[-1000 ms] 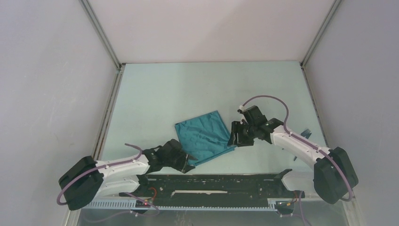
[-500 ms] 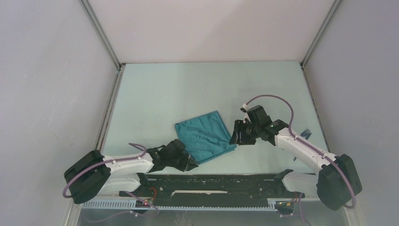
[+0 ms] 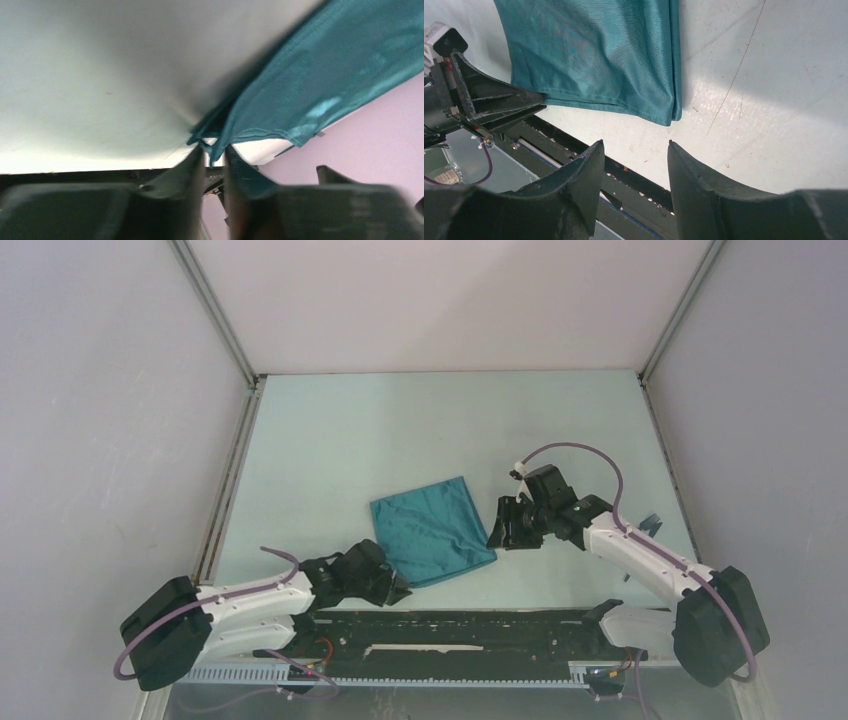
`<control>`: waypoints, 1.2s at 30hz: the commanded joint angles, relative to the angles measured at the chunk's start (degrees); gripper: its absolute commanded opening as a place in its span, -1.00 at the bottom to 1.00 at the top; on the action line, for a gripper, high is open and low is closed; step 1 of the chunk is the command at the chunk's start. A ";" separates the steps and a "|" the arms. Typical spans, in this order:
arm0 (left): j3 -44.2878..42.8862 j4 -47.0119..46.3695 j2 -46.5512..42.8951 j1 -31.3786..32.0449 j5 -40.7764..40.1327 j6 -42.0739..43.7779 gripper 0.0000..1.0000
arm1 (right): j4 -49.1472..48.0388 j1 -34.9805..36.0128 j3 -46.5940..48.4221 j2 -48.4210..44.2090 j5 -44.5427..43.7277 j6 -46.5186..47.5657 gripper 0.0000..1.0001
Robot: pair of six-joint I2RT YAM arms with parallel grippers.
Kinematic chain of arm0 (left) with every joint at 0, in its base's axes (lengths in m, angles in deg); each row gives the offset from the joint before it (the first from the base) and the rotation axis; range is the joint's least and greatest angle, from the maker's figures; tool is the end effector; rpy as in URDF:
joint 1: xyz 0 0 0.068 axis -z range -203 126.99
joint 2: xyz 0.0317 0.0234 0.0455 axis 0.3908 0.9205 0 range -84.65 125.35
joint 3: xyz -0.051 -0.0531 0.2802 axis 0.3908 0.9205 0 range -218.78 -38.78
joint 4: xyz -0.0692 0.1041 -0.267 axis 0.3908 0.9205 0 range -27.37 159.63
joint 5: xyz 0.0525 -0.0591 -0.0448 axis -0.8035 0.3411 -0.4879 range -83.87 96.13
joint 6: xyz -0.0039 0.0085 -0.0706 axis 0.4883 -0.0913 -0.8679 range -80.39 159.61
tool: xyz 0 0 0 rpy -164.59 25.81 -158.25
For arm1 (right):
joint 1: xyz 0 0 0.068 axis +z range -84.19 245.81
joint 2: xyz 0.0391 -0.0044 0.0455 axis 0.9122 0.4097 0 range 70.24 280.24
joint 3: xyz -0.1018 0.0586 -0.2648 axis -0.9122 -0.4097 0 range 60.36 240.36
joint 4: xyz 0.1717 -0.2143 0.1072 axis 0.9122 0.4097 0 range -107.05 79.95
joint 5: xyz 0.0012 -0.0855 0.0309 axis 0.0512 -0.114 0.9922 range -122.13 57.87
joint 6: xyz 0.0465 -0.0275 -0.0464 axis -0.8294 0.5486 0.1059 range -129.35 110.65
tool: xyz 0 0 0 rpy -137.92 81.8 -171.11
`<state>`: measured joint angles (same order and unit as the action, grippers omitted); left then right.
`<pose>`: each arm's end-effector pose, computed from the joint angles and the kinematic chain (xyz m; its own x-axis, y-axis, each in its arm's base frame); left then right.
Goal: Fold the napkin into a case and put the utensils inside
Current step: Smooth out the lower triangle-folded napkin at the center of the board.
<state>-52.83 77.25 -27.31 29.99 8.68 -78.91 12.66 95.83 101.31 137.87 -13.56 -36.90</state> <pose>0.1086 -0.1483 0.0897 -0.4701 -0.8348 0.2867 -0.8357 0.3164 -0.4489 0.2176 0.1471 0.1936 -0.9293 -0.0305 -0.3680 -0.2221 0.8423 0.4911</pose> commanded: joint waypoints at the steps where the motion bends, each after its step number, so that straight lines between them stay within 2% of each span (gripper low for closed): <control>1: -0.04 -0.58 0.83 0.10 -1.00 1.42 -0.26 | -1.83 0.85 -0.26 -0.24 -0.18 0.07 0.17; 3: -1.70 0.68 0.42 0.02 -0.59 3.50 0.11 | -1.96 1.88 -0.19 -0.59 -1.34 0.16 0.23; 5: -4.15 4.87 -0.88 -0.23 -0.56 6.93 0.39 | -1.76 3.24 0.37 -0.53 -2.67 -0.06 0.26; 9: -9.29 16.84 -6.55 -1.59 -2.29 15.68 0.52 | -1.11 9.08 2.88 1.32 -6.60 -2.36 0.29; 12: -11.65 27.73 -14.15 -2.48 -7.57 19.32 0.65 | -1.48 13.91 4.94 3.97 -9.01 -5.82 0.32; 16: -12.31 37.58 -28.33 -6.86 -15.23 26.38 0.66 | -2.45 20.23 9.17 9.99 -11.26 -10.85 0.35; 19: -14.80 37.58 -36.80 -11.98 -21.97 40.76 0.67 | -1.09 25.40 16.18 17.00 -13.07 -14.88 0.39; 22: -20.51 37.43 -40.01 -14.31 -27.85 54.05 0.66 | 2.07 29.98 24.60 24.51 -14.77 -17.38 0.40; 25: -28.51 40.37 -40.00 -14.32 -34.92 63.48 0.66 | 8.04 33.69 33.70 32.12 -15.90 -17.56 0.40; 30: -36.04 41.97 -41.48 -14.36 -42.08 71.98 0.64 | 17.48 37.26 47.87 43.74 -17.77 -16.03 0.30; 36: -37.40 40.99 -44.90 -14.41 -42.89 74.12 0.62 | 25.80 38.61 58.87 52.11 -18.57 -14.94 0.33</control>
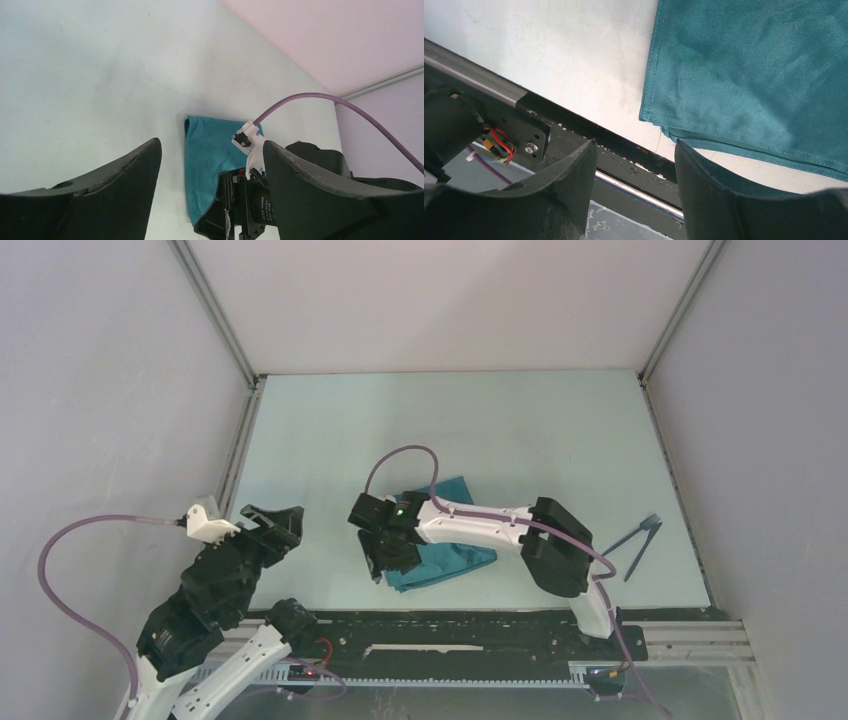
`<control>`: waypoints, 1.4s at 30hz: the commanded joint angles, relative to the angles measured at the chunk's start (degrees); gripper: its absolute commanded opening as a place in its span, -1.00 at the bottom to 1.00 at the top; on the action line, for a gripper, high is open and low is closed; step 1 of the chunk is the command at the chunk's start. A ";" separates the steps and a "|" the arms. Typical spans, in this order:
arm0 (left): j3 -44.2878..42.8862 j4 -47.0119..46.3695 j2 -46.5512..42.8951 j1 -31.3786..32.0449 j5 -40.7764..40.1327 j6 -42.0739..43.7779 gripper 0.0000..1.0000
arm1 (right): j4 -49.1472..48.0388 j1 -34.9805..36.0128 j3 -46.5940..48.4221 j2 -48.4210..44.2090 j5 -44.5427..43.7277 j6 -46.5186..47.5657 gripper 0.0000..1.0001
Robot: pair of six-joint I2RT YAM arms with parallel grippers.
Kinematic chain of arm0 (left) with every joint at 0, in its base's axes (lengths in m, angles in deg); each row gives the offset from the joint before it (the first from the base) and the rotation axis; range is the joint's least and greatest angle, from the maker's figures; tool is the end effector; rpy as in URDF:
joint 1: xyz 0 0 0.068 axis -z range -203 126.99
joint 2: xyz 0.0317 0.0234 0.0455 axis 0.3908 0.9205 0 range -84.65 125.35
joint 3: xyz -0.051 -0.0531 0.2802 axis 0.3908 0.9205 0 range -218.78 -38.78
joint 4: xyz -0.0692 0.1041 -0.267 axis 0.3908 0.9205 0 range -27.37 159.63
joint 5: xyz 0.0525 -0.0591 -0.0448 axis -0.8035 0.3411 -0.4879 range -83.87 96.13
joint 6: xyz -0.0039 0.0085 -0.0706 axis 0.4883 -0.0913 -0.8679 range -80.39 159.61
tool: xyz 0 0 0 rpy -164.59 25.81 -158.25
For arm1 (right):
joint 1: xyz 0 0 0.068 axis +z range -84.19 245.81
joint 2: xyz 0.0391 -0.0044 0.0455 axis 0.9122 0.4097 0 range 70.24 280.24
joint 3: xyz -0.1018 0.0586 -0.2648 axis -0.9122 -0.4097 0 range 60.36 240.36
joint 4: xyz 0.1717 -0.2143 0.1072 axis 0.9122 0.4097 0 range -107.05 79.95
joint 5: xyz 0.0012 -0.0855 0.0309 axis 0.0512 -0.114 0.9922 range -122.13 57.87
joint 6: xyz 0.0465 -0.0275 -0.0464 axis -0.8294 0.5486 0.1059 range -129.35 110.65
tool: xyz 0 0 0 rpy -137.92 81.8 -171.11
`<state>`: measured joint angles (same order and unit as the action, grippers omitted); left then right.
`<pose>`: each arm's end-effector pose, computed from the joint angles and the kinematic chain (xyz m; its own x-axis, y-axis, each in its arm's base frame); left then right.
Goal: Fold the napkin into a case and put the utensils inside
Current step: Smooth out the lower triangle-folded napkin at the center of the board.
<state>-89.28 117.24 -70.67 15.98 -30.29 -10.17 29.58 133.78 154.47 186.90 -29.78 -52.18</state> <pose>0.0621 -0.0054 0.3590 -0.2074 -0.6225 -0.7546 -0.1406 0.7824 -0.6067 0.1761 0.4414 0.1890 -0.8905 -0.3898 -0.2345 -0.4448 0.8541 0.2696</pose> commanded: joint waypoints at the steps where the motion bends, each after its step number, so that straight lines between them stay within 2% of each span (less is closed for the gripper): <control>1: -0.80 0.88 -1.86 -0.32 -3.76 5.39 0.62 | 9.37 0.72 6.42 3.84 -2.35 0.37 0.34; 9: 0.09 0.68 -2.53 -0.33 -3.59 6.36 0.62 | 13.10 1.00 12.10 9.97 -1.63 1.81 0.37; 17: 0.36 0.54 -2.75 -0.39 -2.79 6.58 0.61 | 13.55 1.07 13.66 12.67 -2.35 2.09 0.29; 24: 0.53 0.28 -3.08 -0.35 -2.42 6.58 0.61 | 14.52 1.54 14.12 15.38 -6.73 2.57 0.22; 29: 0.23 0.33 -3.30 -0.34 -2.60 6.80 0.60 | 15.41 2.31 13.85 17.34 -10.15 2.36 0.10; 34: 0.80 0.54 -3.46 -0.37 -2.62 6.17 0.60 | 14.09 3.13 11.11 17.66 -14.78 2.25 -0.19; 42: 1.82 -0.08 -1.60 -0.37 -1.65 4.72 0.60 | 8.40 3.10 7.39 12.18 -19.41 4.06 -0.96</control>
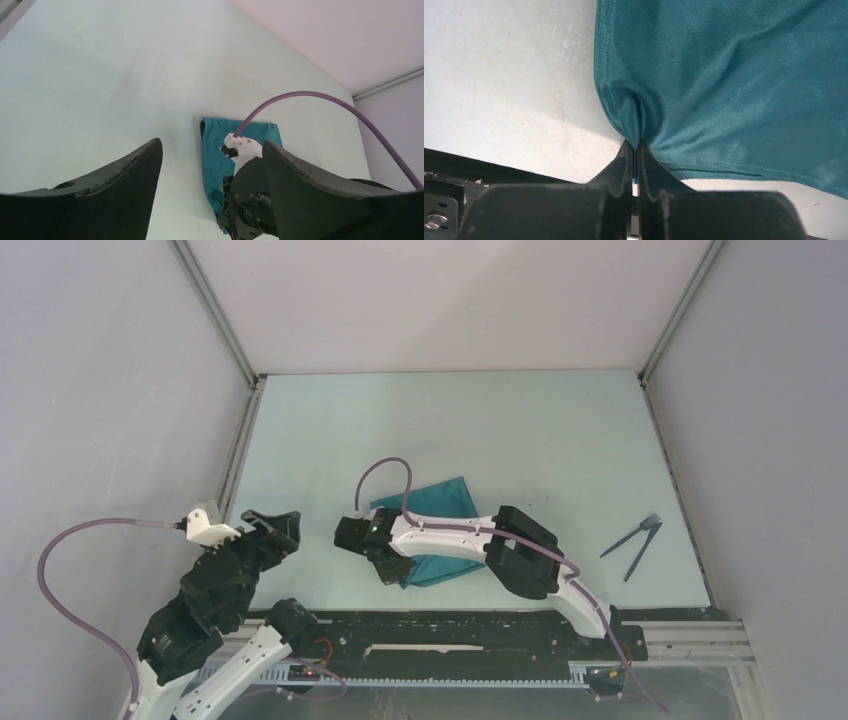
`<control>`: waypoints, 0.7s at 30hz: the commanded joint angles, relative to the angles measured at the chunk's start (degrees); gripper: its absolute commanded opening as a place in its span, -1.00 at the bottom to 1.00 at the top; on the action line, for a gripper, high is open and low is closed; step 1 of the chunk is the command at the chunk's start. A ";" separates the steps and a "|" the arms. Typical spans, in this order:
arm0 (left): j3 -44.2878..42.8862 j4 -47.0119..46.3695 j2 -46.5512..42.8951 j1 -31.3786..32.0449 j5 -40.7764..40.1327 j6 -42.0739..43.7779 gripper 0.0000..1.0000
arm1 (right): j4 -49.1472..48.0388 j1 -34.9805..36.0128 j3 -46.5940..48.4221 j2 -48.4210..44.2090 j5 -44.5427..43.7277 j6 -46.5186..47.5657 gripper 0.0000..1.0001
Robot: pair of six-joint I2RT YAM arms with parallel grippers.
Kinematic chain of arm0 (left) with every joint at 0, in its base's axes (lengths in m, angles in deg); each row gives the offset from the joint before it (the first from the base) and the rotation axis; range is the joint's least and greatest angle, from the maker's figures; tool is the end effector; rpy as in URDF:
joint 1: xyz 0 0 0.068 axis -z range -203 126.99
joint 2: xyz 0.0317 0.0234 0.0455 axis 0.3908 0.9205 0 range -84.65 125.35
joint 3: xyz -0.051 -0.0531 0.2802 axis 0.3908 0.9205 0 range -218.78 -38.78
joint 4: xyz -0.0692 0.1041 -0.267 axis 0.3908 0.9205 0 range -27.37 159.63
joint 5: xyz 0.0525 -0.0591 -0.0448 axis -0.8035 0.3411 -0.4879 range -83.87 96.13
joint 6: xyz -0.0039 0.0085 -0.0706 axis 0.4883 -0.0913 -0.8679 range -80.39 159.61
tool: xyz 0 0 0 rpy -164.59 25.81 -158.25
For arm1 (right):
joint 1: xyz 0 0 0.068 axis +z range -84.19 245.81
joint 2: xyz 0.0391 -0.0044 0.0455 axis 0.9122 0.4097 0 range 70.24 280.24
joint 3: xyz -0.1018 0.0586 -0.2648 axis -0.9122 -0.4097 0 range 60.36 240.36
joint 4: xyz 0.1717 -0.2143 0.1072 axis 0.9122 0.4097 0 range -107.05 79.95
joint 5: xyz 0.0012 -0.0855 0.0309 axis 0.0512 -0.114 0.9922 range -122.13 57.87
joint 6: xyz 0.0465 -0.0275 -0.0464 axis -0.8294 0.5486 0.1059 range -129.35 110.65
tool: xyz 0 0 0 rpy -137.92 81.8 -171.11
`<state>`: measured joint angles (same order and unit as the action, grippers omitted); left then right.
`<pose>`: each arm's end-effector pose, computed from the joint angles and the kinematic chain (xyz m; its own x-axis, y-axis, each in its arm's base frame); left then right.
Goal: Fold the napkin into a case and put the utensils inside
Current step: Smooth out the lower triangle-folded napkin at the center of the board.
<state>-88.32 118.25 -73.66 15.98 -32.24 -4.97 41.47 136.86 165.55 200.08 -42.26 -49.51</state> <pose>0.0542 0.0030 0.3536 -0.1849 -0.5582 -0.8089 -0.1373 0.8296 -0.5411 0.1708 0.4654 0.1364 -0.8426 -0.4987 -0.2034 -0.4983 0.8651 -0.0570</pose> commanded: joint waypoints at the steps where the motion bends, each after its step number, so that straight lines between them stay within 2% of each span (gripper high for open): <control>1: 1.25 -1.63 1.91 -0.37 0.54 -0.67 0.60 | -5.69 -0.09 -5.27 -2.31 -6.76 2.01 -1.00; 5: 2.65 -2.81 5.39 -0.33 2.47 -2.81 0.61 | -18.02 -1.95 -16.35 -10.79 -2.62 3.93 -1.00; 9: 6.48 -6.99 9.46 -0.33 7.49 -7.07 0.64 | -35.68 -5.88 -32.16 -21.48 7.68 4.91 -1.00; 12: 9.18 -11.87 13.13 -1.46 12.68 -9.79 0.65 | -46.39 -8.56 -40.56 -27.61 16.41 4.87 -1.00; 14: 10.09 -14.33 16.37 -3.99 17.08 -11.01 0.66 | -52.65 -10.22 -45.40 -30.68 21.51 3.15 -1.00; 18: 15.51 -23.39 22.23 -14.26 33.42 -14.62 0.68 | -62.05 -13.43 -52.06 -34.50 27.47 -0.04 -1.00; 21: 21.40 -31.03 25.50 -20.55 45.04 -18.15 0.68 | -63.85 -14.53 -54.11 -35.13 29.44 -0.39 -1.00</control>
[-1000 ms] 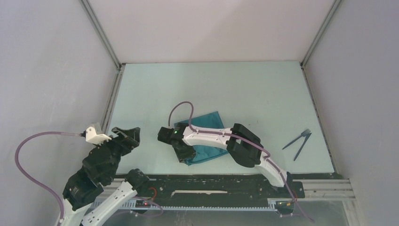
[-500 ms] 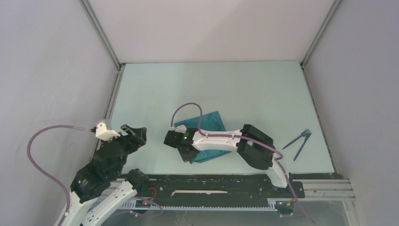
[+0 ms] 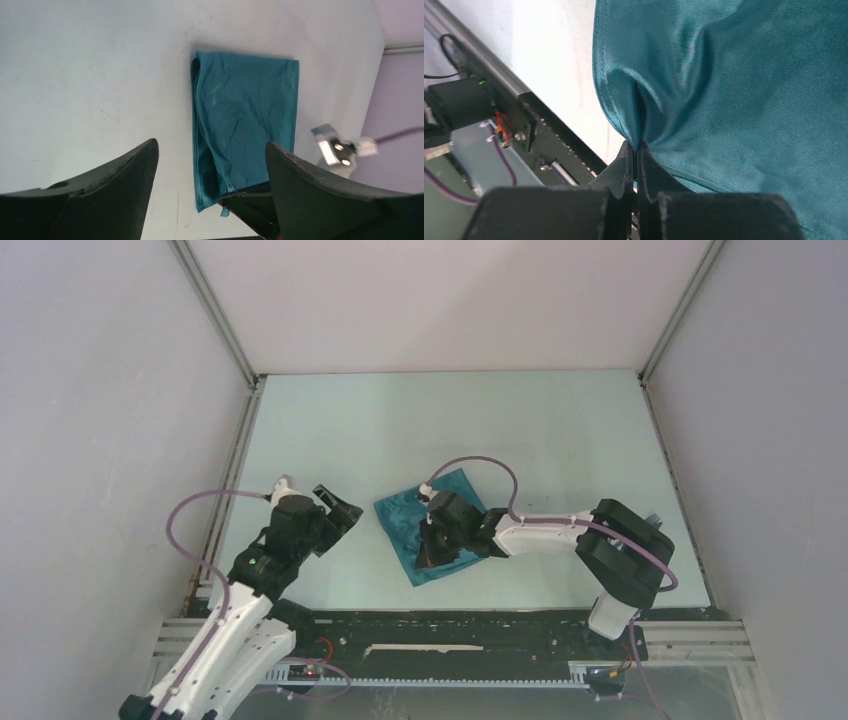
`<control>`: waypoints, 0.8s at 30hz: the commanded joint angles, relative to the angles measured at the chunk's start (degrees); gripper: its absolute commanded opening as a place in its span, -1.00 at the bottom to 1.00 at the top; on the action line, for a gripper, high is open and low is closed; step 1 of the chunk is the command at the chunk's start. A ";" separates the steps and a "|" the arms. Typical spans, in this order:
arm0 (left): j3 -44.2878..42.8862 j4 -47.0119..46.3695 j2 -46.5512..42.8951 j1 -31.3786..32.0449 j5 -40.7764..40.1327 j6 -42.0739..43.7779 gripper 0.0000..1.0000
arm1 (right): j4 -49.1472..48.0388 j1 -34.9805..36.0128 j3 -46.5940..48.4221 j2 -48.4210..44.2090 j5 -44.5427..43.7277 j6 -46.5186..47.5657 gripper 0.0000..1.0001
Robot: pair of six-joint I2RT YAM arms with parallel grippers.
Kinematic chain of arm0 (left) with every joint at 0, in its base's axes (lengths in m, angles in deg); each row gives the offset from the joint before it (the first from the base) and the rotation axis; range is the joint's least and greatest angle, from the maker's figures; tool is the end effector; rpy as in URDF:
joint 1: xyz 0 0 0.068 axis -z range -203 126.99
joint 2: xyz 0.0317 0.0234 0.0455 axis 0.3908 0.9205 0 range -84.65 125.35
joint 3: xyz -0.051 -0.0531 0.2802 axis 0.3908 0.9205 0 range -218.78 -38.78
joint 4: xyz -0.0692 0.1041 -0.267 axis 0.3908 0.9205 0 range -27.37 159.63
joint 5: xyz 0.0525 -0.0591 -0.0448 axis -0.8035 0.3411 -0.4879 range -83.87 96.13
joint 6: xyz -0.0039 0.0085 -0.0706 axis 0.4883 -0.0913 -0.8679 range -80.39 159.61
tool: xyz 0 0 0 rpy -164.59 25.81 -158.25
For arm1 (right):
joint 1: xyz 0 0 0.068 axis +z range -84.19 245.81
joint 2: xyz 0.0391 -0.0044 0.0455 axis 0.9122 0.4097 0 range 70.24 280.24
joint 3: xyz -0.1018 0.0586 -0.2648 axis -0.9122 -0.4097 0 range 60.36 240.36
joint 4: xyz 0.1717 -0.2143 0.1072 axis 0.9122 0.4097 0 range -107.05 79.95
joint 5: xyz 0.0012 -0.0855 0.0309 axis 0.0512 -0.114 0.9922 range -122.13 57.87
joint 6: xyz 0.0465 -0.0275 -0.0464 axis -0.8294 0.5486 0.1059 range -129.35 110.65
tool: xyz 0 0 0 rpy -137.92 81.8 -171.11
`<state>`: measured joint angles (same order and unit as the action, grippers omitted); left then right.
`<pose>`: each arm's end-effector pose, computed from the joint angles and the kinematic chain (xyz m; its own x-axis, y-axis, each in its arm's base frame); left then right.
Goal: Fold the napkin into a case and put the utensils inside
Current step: Smooth out the lower triangle-folded napkin at the center of the board.
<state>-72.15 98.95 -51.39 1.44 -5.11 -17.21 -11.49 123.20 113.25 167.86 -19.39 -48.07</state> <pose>0.1604 -0.0603 0.2508 -0.5141 -0.6680 -0.5380 -0.3063 0.7289 -0.6123 0.1953 0.3291 0.1368 -0.8850 -0.2510 -0.3922 -0.4408 0.7230 0.5319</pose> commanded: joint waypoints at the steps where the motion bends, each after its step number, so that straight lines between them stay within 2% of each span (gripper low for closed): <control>1: 6.41 -12.95 3.98 -7.15 19.09 -6.97 0.67 | -9.50 -0.88 -1.12 -2.53 6.50 -1.21 -1.00; 5: 7.55 -13.33 3.17 -7.33 19.11 -7.07 0.67 | 2.68 0.04 4.24 0.73 2.06 2.57 -1.00; 8: 7.29 -10.51 0.47 -7.31 17.67 -5.84 0.67 | 10.93 1.85 8.74 3.13 -2.78 4.71 -0.86; 11: 6.51 -7.33 -2.10 -7.30 16.16 -4.11 0.67 | 18.34 3.79 13.20 6.33 -7.18 5.96 -0.62; 15: 4.85 -4.44 -5.02 -7.36 14.68 -2.02 0.67 | 27.14 7.88 19.10 7.91 -15.80 6.70 -0.19; 18: 3.80 -2.80 -6.20 -7.34 14.01 -0.61 0.67 | 36.02 10.19 25.31 10.45 -23.94 6.59 -0.13; 20: 3.21 -2.08 -6.95 -7.38 13.88 0.10 0.68 | 39.51 10.64 27.81 11.58 -25.03 6.66 -0.12; 24: 2.85 -1.16 -8.61 -7.37 13.83 1.34 0.68 | 37.23 10.26 25.89 8.59 -19.47 5.54 0.06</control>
<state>-67.14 96.15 -58.67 -5.46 9.42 -18.83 21.49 134.15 139.34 178.98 -38.15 -42.15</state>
